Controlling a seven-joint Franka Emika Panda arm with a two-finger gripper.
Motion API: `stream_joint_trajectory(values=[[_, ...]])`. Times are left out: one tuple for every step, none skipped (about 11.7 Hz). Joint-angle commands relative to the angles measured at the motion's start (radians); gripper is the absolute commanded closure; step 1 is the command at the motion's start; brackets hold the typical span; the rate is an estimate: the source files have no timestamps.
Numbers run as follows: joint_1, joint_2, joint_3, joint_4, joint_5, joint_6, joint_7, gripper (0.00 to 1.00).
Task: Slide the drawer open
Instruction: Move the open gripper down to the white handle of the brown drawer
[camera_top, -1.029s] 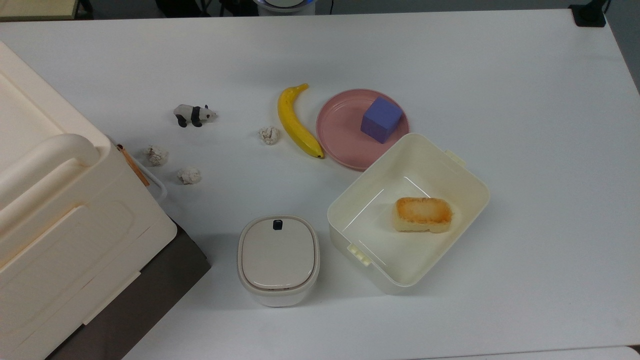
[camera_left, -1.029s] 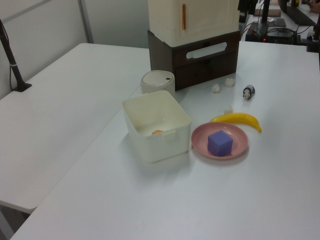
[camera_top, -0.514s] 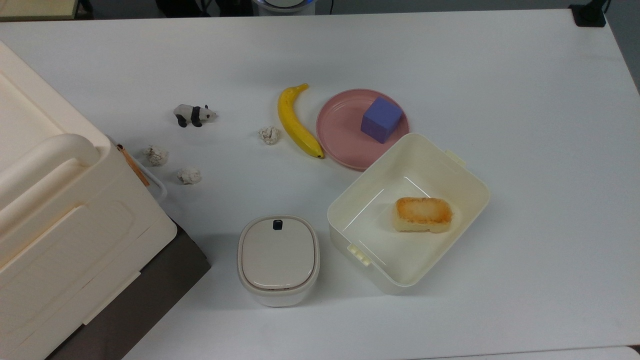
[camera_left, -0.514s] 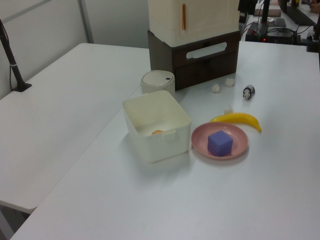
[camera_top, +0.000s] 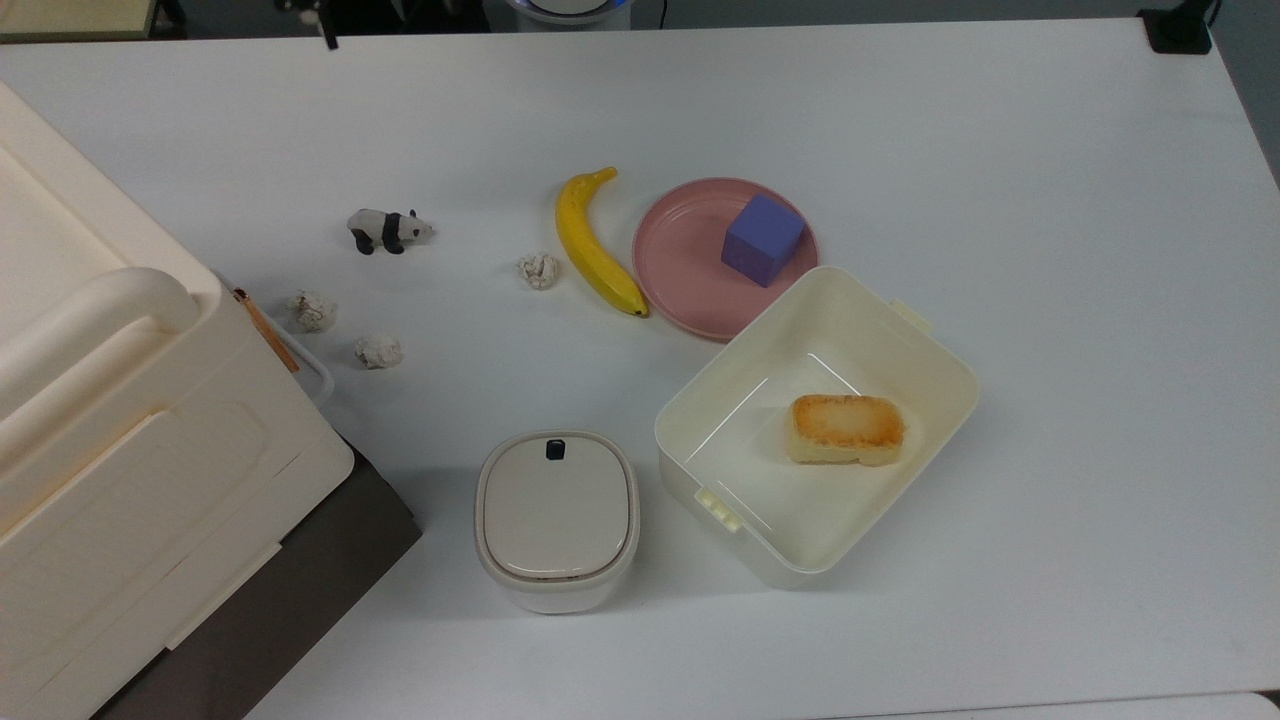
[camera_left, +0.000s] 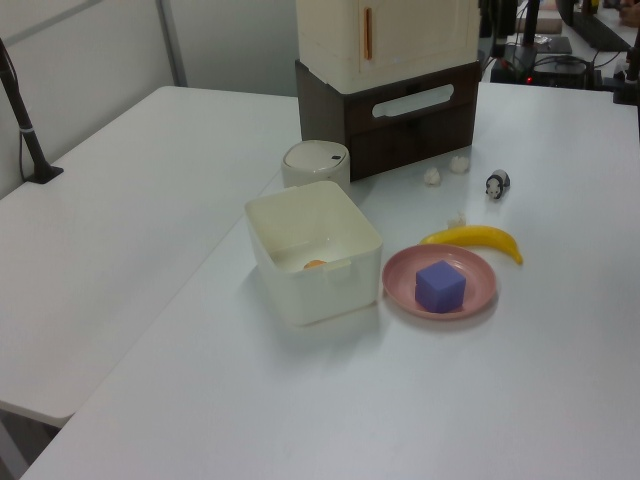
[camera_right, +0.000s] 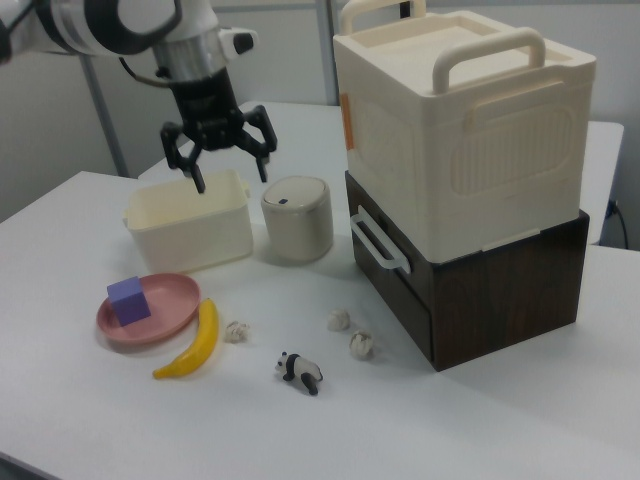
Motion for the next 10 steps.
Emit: stream_joint_trajectory(values=[[0.019, 0.082, -0.015, -0.019, -0.072, 0.09, -0.308, 0.0], [0.018, 0.109, -0.015, -0.021, -0.074, 0.146, -0.315, 0.0], [0.012, 0.139, -0.018, -0.016, -0.075, 0.195, -0.318, 0.0], [0.011, 0.156, -0.035, -0.015, -0.075, 0.231, -0.32, 0.0], [0.014, 0.172, -0.051, -0.016, -0.075, 0.292, -0.32, 0.0], [0.015, 0.197, -0.055, -0.016, -0.075, 0.347, -0.315, 0.0], [0.011, 0.23, -0.055, -0.016, -0.084, 0.402, -0.314, 0.0], [0.011, 0.26, -0.058, -0.016, -0.118, 0.459, -0.311, 0.0], [0.011, 0.288, -0.059, -0.016, -0.147, 0.501, -0.311, 0.0], [0.013, 0.306, -0.059, -0.016, -0.158, 0.519, -0.311, 0.0]])
